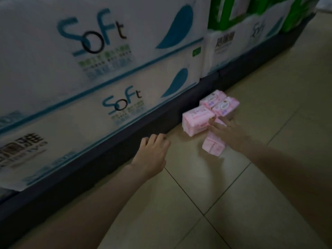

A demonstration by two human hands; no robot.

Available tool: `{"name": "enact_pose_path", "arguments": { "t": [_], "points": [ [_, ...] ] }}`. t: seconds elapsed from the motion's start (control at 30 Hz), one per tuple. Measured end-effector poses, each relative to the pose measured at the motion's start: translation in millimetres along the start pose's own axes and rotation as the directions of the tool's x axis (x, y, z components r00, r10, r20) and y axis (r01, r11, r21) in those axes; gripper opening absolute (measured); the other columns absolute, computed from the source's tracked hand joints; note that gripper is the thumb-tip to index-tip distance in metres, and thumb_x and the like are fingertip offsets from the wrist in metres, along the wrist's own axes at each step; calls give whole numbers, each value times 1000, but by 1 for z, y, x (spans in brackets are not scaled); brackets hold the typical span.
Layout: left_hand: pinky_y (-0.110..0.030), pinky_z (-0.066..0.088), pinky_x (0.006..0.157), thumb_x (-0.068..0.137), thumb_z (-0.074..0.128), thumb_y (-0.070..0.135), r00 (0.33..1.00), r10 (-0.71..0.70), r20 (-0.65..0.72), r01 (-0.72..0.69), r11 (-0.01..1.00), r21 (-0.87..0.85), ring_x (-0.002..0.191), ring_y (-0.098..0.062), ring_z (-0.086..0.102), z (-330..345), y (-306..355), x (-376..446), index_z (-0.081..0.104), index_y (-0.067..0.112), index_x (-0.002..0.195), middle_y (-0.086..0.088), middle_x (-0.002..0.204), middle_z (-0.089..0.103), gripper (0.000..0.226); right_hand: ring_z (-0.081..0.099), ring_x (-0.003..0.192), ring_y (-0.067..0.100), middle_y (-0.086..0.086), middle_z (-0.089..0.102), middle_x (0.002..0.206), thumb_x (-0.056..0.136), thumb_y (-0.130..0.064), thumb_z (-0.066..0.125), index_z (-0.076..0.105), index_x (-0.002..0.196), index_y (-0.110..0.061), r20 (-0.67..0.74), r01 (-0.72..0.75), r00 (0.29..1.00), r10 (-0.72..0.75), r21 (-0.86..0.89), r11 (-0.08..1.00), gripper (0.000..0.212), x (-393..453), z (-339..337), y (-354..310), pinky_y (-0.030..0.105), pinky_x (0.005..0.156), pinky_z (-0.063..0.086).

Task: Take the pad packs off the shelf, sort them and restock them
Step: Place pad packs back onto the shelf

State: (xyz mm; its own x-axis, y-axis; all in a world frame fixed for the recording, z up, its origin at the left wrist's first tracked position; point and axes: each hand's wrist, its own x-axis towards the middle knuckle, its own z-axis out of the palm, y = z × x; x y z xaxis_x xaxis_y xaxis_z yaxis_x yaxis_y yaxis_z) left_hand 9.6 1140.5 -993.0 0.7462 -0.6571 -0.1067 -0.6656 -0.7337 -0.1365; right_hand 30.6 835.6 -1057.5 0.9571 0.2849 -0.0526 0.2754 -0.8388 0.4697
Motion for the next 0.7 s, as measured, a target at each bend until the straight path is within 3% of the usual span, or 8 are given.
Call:
{"name": "enact_pose_path", "arguments": {
  "t": [0.1, 0.17, 0.23, 0.3, 0.37, 0.5, 0.6, 0.7],
  "points": [
    [-35, 26, 101, 88, 47, 27, 999, -47, 11, 48, 993, -104, 126, -22, 30, 16, 7, 9, 31, 21, 135, -2, 142, 25, 50, 70, 87, 32, 8, 73, 92, 82, -17, 37, 67, 96, -16, 122, 29, 991, -55, 203, 979, 33, 0, -11, -12, 51, 63, 54],
    [-34, 25, 100, 85, 51, 34, 996, -87, 20, 90, 971, -222, 127, -20, 28, 24, 9, 17, 29, 23, 136, 1, 143, 23, 57, 60, 111, 31, 8, 65, 114, 81, -33, 47, 51, 118, -16, 134, 4, 990, -43, 276, 961, 41, 0, -28, -15, 55, 91, 44],
    [-33, 22, 101, 78, 56, 49, 993, -104, 49, 114, 927, -358, 129, -17, 24, 29, 10, 25, 23, 26, 141, 5, 145, 21, 74, 34, 133, 25, 2, 42, 139, 78, -50, 61, 35, 136, -21, 167, 8, 982, -86, 420, 907, 70, 7, -37, -17, 47, 111, 21],
    [-28, 17, 100, 61, 48, 68, 993, -87, 86, 117, 879, -462, 131, -14, 19, 28, 13, 32, 15, 27, 145, 9, 147, 19, 99, 35, 128, 22, -1, 43, 133, 73, -51, 69, 38, 132, -24, 120, 68, 981, -155, 534, 843, 73, 14, -49, -32, 39, 105, 22],
    [-26, 15, 99, 52, 39, 75, 991, -71, 111, 117, 869, -481, 132, -13, 19, 30, 17, 37, 12, 27, 146, 11, 148, 21, 109, 42, 121, 21, -1, 48, 126, 73, -47, 71, 41, 131, -23, 53, 94, 985, -162, 621, 778, 69, 21, -62, -49, 35, 98, 26],
    [-34, 17, 106, 73, 63, 61, 979, -105, 173, 169, 896, -410, 133, -16, 21, 39, 14, 41, 13, 24, 147, 7, 146, 29, 96, 46, 122, 22, 3, 49, 134, 78, -34, 73, 43, 135, -18, 241, -72, 948, -206, 797, 600, 67, 39, -70, -45, 34, 102, 39],
    [-32, 17, 103, 76, 64, 54, 982, -66, 175, 133, 905, -405, 130, -15, 28, 48, 11, 43, 22, 26, 144, 6, 142, 37, 85, 40, 130, 26, 10, 40, 143, 82, -24, 69, 38, 139, -11, 197, -129, 980, -13, 689, 713, 66, 62, -54, -23, 40, 107, 34],
    [-32, 19, 100, 77, 63, 54, 989, -23, 149, 72, 941, -330, 128, -15, 31, 52, 15, 44, 28, 28, 142, 8, 140, 39, 77, 16, 143, 26, 8, 3, 158, 85, -22, 65, 11, 149, -10, 265, -141, 964, -10, 546, 826, 85, 80, -37, -14, 42, 115, 21]
  ]
}}
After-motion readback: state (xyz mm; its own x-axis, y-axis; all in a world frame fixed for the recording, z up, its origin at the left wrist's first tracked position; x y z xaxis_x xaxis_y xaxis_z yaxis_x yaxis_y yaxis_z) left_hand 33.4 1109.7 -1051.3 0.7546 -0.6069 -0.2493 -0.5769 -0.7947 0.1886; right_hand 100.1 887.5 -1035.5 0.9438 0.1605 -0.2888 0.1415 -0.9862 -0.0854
